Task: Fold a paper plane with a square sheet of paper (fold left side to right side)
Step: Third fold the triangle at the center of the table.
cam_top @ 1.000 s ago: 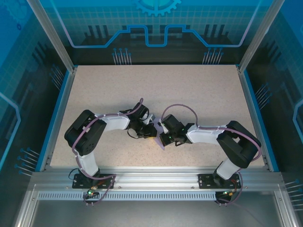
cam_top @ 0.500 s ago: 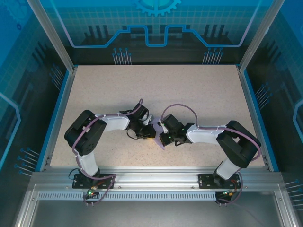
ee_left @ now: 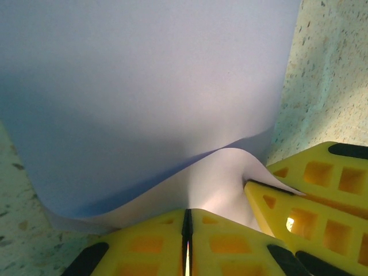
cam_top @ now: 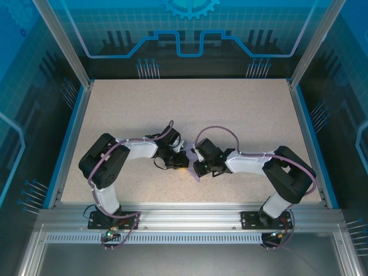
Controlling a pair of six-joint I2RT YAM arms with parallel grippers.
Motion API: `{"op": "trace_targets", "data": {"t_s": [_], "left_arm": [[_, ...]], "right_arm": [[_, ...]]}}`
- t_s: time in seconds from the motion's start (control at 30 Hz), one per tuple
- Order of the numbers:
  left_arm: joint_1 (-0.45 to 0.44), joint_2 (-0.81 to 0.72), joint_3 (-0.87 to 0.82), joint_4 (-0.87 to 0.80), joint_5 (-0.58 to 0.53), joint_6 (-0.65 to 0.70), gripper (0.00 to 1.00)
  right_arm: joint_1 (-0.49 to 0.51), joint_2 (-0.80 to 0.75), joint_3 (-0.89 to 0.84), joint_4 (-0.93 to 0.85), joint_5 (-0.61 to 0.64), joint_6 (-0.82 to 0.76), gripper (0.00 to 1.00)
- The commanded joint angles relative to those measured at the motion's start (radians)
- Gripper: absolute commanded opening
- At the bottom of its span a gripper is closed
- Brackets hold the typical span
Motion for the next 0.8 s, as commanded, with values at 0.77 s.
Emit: {"op": "trace_targets", "data": {"t_s": [0.77], "left_arm": [[-0.019,0.026,-0.03,-0.064,-0.079,0.006,0.12]], "right_arm": [[0.025,-0.264,-0.066,-0.046,-0.162,0.496,0.03]]}}
